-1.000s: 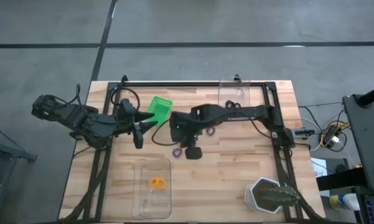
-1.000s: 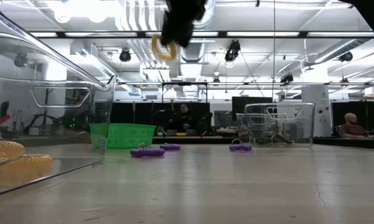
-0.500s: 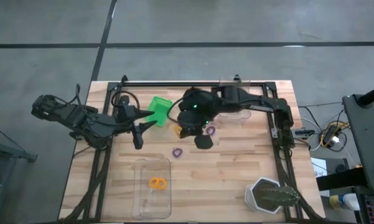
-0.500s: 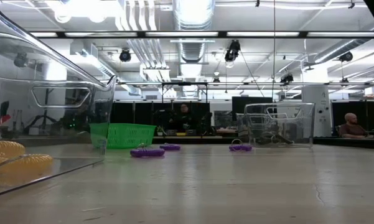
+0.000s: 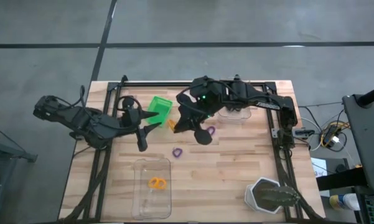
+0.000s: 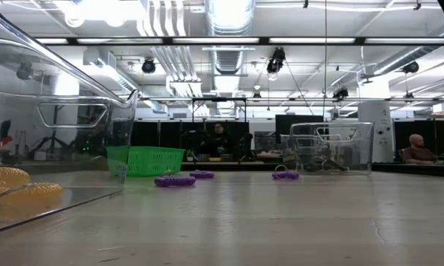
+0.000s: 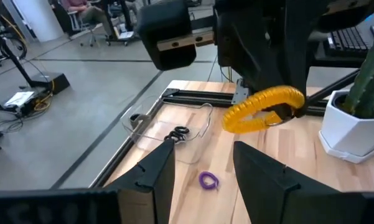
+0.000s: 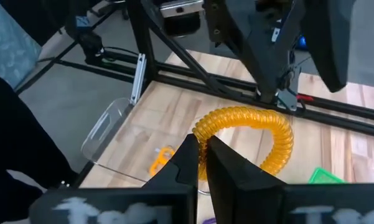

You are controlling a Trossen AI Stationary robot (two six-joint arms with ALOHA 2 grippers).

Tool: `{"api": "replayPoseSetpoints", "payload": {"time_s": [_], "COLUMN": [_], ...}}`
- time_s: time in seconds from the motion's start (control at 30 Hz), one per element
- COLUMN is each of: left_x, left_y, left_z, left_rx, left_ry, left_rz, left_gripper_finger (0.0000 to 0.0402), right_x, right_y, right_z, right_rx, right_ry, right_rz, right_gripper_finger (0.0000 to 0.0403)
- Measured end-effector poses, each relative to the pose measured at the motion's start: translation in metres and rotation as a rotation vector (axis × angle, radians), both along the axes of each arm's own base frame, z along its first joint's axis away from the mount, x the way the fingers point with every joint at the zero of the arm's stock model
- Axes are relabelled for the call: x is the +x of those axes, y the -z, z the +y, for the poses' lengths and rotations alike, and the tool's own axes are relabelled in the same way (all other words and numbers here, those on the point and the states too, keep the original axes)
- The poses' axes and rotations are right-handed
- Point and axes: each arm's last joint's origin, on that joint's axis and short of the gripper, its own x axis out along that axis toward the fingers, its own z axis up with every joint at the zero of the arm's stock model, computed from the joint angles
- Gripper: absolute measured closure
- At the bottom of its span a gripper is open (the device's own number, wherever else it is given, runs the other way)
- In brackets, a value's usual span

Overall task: Sort spring keychains
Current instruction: Put the yellow spring keychain into the bottom transparent bin

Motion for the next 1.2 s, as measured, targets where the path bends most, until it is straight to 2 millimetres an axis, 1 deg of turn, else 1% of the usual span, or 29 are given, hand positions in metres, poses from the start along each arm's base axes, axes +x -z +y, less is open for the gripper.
{"api": "replayPoseSetpoints", "payload": {"time_s": [0.2,0.33,0.67,0.83,1.2], "left_x": [0.001,0.002,0.021,0.029,0.033], "left_y": [0.001,-0.002,0.003,-0.001,-0.002], "left_z": [0.000,-0.001,-0.009,-0.012,-0.013], "left_rx": [0.001,-0.012,0.001,0.003,0.034], "left_ry": [-0.003,-0.003,0.009,0.012,-0.007], "left_rz": [0.002,-0.027,-0.033,-0.089,-0.102], "left_gripper_finger": [0.0246,0.0246,0.0246,0.0246,0.0246], "right_x": [0.000,0.001,0.004,0.006,0.008], "right_y": [0.000,-0.002,-0.009,-0.007,-0.004], "right_z": [-0.001,0.000,0.000,0.001,0.001], "right_rx": [0.006,0.013,0.046,0.056,0.085], "right_ry": [0.006,-0.006,-0.023,-0.024,-0.035], "right_rz": [0.003,-0.025,-0.092,-0.090,-0.082], "right_gripper_finger": [0.0390,0.0390,0.0390,0.0390,0.0390]}}
